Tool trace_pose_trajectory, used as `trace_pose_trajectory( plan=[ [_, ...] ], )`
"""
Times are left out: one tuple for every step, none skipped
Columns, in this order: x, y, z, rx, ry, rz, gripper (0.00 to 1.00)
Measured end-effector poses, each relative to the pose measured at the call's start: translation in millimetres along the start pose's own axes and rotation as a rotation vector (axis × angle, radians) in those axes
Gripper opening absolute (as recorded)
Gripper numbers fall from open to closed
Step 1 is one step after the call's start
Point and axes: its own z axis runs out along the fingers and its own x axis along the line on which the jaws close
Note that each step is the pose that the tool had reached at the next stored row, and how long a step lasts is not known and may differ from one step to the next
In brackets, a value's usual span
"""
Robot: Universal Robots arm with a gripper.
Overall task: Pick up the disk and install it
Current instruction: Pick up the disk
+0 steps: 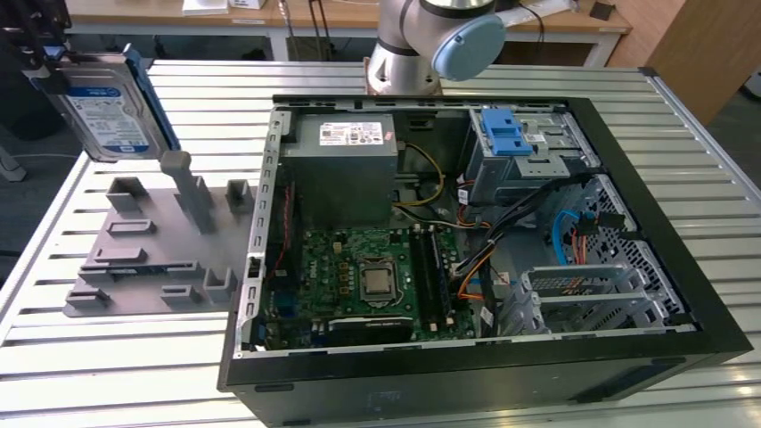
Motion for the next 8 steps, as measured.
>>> trace_pose_trajectory(
  plan=[
    [0.0,0.0,-0.7,0.0000,0.0000,0.000,0.36],
    [0.0,-0.1,-1.6,-0.0002,0.0000,0.000,0.36],
    [0.0,-0.1,-2.0,0.0000,-0.0001,0.000,0.36],
    [-0.1,0.0,-2.5,0.0001,-0.0002,0.000,0.36],
    [-0.1,-0.1,-3.2,0.0000,-0.0002,0.000,0.36],
    [-0.1,-0.1,-4.1,-0.0001,-0.0002,0.000,0.36],
    [-0.1,-0.1,-5.4,-0.0002,-0.0001,0.000,0.36],
    [-0.1,0.0,-6.6,-0.0001,-0.0002,0.000,0.36]
  ],
)
